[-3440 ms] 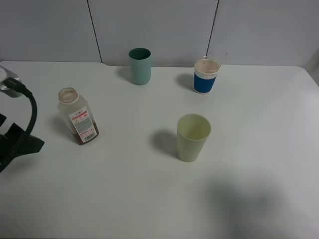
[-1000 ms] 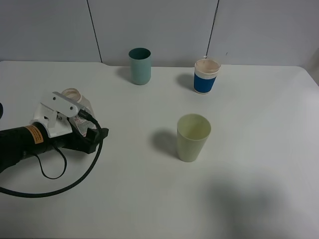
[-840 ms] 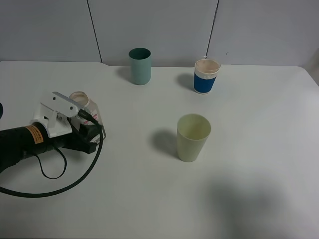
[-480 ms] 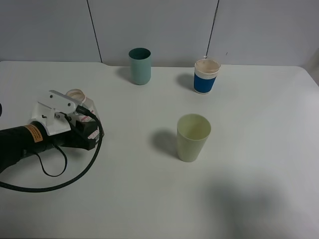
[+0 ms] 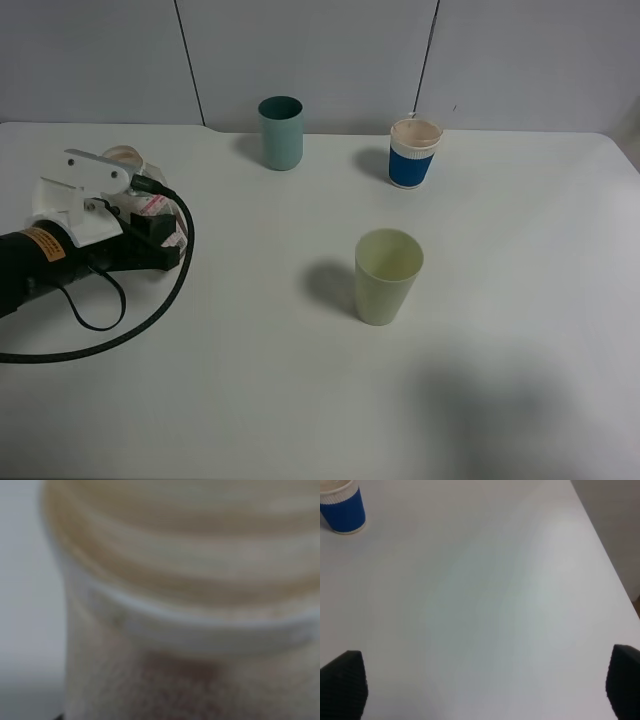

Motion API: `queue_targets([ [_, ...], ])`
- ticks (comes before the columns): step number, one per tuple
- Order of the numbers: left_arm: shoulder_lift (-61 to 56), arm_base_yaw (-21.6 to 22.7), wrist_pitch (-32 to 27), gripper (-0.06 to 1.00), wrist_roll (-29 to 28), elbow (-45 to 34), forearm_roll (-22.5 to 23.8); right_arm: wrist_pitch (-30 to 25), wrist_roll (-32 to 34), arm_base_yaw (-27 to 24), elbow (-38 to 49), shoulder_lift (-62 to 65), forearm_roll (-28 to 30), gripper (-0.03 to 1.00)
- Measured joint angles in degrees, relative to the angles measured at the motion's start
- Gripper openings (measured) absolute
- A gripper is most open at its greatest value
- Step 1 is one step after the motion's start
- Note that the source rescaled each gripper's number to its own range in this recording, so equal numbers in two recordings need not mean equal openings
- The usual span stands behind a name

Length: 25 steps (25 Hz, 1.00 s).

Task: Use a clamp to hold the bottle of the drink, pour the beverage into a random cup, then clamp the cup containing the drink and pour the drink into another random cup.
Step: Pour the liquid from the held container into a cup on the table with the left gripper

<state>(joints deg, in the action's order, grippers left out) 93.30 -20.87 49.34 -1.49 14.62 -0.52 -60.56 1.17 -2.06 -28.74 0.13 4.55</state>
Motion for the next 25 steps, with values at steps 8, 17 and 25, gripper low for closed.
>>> queue_targets([
  [8,-12.3,-7.2,-13.5,0.04,24.1,3.9,-29.1,0.0,0.0,0.0,0.0,0.0,0.0,0.86],
  [17,-13.3,-17.2,-14.4,0.04,58.9,11.6,-57.9,0.0,0.0,0.0,0.0,0.0,0.0,0.86],
  [25,-13.2,-23.7,-7.6,0.04,77.8,14.3,-72.4,0.0,0.0,0.0,0.0,0.0,0.0,0.86],
])
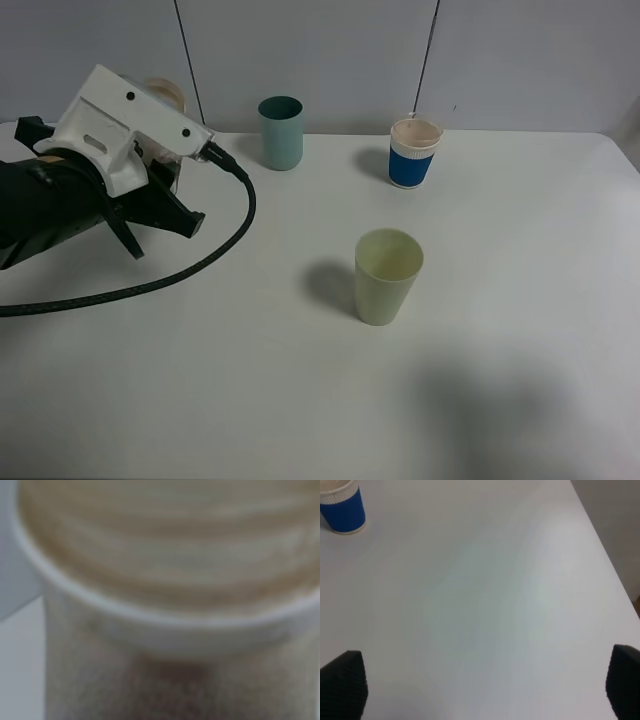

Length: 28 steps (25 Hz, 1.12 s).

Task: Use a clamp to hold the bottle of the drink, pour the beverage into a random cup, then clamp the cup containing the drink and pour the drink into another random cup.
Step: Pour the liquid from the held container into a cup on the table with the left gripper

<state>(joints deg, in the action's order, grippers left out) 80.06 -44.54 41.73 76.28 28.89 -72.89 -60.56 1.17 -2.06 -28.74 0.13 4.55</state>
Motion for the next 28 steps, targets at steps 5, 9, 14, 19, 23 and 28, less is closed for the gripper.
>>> queue_targets([
  [5,0.0,-4.0,7.0,0.04,10.2,0.2,-7.1,0.0,0.0,0.0,0.0,0.0,0.0,0.86],
  [9,0.0,-7.0,10.4,0.04,15.3,0.3,-9.9,0.0,0.0,0.0,0.0,0.0,0.0,0.86],
  [14,1.4,-10.2,11.9,0.04,18.7,3.3,-12.6,0.0,0.0,0.0,0.0,0.0,0.0,0.86],
  [19,6.4,-13.0,12.4,0.04,22.9,7.5,-14.6,0.0,0.0,0.0,0.0,0.0,0.0,0.86],
  [23,11.9,-14.9,13.0,0.04,25.8,12.3,-15.0,0.0,0.0,0.0,0.0,0.0,0.0,0.86],
  [28,16.7,-16.7,13.6,0.04,30.4,17.7,-15.0,0.0,0.0,0.0,0.0,0.0,0.0,0.86],
])
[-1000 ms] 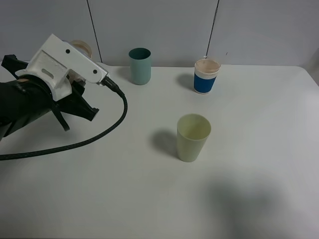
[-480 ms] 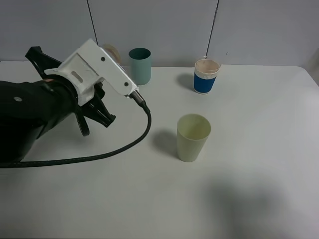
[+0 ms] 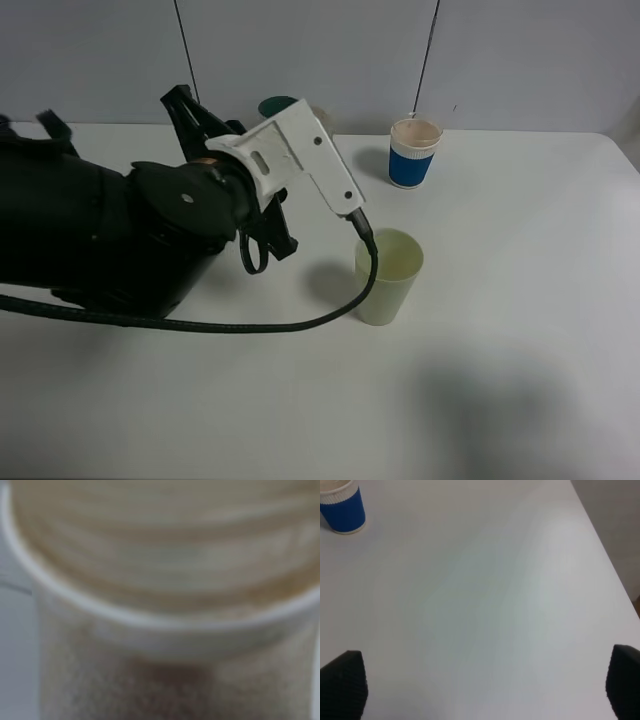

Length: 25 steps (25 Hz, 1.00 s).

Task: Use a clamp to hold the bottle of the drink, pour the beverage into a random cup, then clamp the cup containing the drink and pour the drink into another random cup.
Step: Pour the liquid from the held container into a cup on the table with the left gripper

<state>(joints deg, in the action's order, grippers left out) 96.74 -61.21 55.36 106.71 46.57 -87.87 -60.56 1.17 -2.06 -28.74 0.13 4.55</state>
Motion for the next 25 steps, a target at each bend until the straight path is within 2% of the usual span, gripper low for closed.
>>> queue_targets([
  [12,7.9,-3.7,1.3,0.04,9.9,5.3,0.1,0.0,0.0,0.0,0.0,0.0,0.0,0.86],
  [19,10.3,-4.4,1.3,0.04,11.2,5.3,0.7,0.0,0.0,0.0,0.0,0.0,0.0,0.86],
  [25,12.4,-4.4,1.3,0.04,11.6,5.3,4.2,0.0,0.0,0.0,0.0,0.0,0.0,0.86],
])
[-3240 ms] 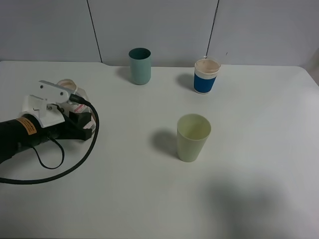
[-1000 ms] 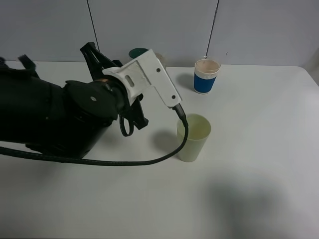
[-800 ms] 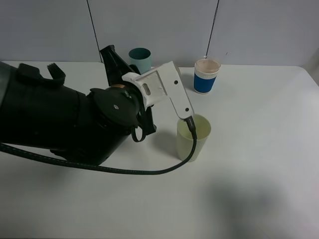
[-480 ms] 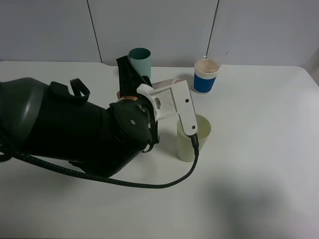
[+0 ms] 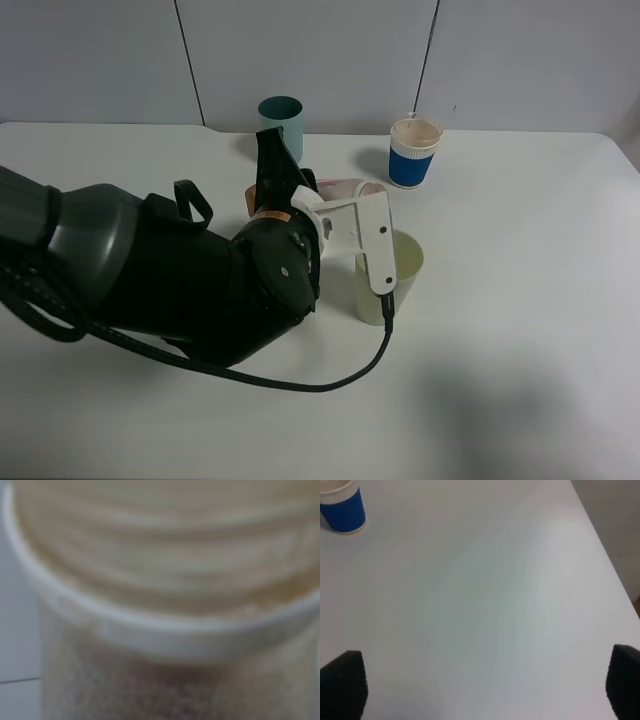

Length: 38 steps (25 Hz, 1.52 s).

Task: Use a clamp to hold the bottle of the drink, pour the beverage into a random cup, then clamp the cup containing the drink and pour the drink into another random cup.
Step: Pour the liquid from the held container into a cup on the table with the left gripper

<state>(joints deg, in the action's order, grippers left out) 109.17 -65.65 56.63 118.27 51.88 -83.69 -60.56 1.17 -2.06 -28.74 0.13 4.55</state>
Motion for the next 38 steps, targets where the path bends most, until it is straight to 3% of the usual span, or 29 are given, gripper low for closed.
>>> queue_targets([
  [15,2.7,2.5,0.0,0.04,2.6,0.0,3.4,0.0,0.0,0.0,0.0,0.0,0.0,0.86],
  [38,2.7,2.6,2.6,0.04,7.7,0.0,10.7,0.0,0.0,0.0,0.0,0.0,0.0,0.86],
])
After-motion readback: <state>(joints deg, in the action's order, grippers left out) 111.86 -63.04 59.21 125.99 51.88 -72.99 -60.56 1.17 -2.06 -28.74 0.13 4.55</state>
